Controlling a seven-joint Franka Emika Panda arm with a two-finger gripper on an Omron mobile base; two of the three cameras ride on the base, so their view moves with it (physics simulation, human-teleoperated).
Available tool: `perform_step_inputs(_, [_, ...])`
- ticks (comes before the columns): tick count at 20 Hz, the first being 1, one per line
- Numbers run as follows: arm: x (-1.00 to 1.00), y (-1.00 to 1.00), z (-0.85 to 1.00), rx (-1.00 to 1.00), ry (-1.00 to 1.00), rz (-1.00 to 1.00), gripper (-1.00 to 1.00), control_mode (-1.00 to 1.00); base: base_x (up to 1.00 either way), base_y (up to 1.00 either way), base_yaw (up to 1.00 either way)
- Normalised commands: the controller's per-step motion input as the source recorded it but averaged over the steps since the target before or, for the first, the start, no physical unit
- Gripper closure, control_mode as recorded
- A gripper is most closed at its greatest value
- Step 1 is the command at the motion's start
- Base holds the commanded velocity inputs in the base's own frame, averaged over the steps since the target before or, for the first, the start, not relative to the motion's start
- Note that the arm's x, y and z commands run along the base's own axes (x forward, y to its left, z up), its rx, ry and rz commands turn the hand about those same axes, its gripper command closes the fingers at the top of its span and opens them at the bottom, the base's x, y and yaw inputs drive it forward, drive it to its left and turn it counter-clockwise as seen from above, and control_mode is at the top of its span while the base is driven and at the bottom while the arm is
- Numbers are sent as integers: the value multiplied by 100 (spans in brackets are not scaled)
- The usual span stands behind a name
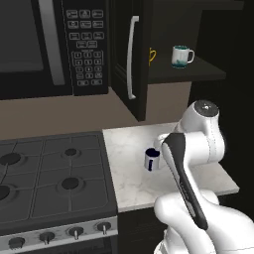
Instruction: Pick the mug on the counter and place it in the cabinet with the handle facing the right, like the mugs already inside.
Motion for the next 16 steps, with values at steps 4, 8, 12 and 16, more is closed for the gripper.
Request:
perform_step_inputs(4, [-1, 21, -32, 0, -4, -6, -100, -100, 0, 0, 0])
perform_step_inputs(8, [0, 14, -34, 0, 0, -10, -100, -100, 0, 0, 0])
perform_step_inputs(12, [0, 11, -36, 0, 0, -10, -100, -100, 0, 0, 0])
perform_step_inputs(16, [0, 5, -34, 0, 0, -8, -100, -100, 0, 0, 0])
